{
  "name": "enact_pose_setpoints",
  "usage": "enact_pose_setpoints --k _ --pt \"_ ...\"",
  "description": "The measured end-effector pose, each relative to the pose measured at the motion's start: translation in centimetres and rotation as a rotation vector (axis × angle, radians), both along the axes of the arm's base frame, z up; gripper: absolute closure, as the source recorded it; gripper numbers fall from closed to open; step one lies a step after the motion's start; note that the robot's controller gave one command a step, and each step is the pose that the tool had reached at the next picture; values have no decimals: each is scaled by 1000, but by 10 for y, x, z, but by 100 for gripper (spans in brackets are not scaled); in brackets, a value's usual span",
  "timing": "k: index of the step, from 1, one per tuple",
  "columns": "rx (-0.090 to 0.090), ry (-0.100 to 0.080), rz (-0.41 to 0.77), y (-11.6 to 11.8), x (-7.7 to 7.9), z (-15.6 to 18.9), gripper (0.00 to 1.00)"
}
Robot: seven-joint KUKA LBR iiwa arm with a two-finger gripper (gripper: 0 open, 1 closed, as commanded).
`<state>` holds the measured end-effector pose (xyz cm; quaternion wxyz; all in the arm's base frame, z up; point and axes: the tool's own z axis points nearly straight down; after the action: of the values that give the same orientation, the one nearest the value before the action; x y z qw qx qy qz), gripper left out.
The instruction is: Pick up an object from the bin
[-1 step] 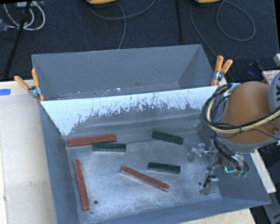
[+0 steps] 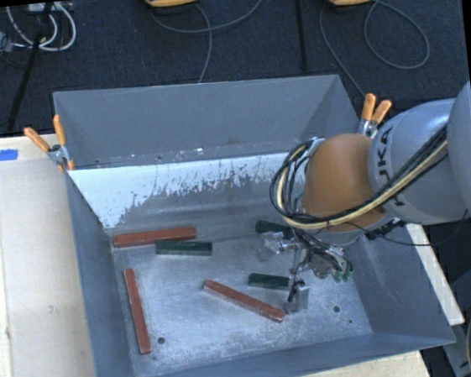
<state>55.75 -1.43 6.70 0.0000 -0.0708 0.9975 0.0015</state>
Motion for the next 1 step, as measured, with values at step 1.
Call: enact_pose_setpoints --k 1 --pt "-3 -3 14 0 -6 34 0"
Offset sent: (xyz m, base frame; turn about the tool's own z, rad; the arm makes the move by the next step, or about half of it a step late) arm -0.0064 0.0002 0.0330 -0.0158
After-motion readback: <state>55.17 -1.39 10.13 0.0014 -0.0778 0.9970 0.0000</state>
